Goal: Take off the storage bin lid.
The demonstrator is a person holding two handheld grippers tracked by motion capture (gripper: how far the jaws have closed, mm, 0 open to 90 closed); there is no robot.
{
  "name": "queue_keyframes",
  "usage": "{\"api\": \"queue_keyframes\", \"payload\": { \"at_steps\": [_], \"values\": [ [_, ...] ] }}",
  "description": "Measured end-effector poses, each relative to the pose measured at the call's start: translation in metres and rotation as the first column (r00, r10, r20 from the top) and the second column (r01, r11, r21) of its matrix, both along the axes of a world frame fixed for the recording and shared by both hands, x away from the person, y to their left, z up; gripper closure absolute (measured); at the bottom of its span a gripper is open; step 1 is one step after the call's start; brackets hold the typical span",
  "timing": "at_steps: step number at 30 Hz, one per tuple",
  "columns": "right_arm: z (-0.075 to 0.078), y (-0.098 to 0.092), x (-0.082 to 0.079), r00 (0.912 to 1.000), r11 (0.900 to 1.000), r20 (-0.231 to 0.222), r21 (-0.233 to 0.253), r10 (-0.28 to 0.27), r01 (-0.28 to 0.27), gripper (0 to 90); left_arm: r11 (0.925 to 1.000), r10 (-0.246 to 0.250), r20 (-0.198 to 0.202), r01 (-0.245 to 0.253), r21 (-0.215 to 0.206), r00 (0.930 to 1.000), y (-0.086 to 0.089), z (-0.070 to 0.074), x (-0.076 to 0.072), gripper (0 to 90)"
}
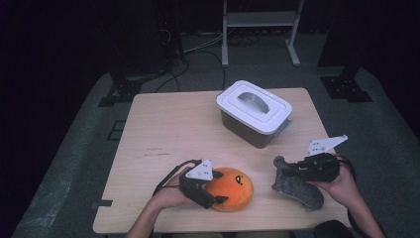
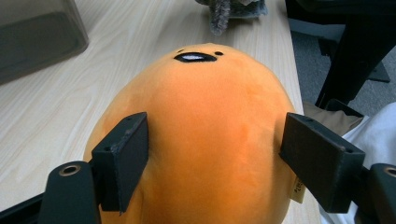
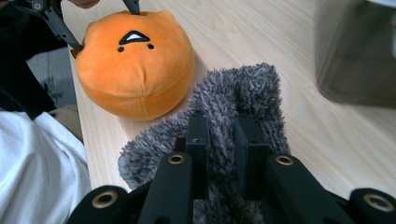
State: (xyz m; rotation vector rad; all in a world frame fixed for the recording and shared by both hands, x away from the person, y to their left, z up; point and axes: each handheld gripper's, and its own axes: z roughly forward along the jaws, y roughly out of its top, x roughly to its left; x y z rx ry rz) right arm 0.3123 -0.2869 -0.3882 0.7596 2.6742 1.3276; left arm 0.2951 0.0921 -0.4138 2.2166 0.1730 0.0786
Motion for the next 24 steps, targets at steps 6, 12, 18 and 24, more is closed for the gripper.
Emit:
{"api": "queue_keyframes", "payload": {
  "at_steps": [6,12,18,24],
  "values": [
    [-0.003,0.003,0.007,0.9999,1.000,-0.013,-0.002,0.003,-0.003,77.4,1.0000,-0.004,-0.001,0.004,0.001,1.0000,0.000,0.000,0.001,23.2],
    [-0.007,-0.003,0.010,0.9995,0.999,-0.017,-0.032,-0.026,0.025,77.4,0.9999,-0.010,-0.001,0.010,-0.003,1.0000,0.000,-0.001,0.001,22.7],
    [-0.019,-0.014,0.014,0.9961,0.997,-0.052,-0.047,-0.071,0.068,77.4,0.9999,-0.014,-0.004,0.014,-0.006,0.9999,0.000,-0.001,0.000,21.3],
    [-0.032,-0.014,0.016,0.9942,0.990,-0.055,-0.113,-0.092,0.085,77.1,0.9999,-0.014,-0.004,0.014,-0.005,0.9999,-0.001,-0.002,0.000,20.6]
  ]
}}
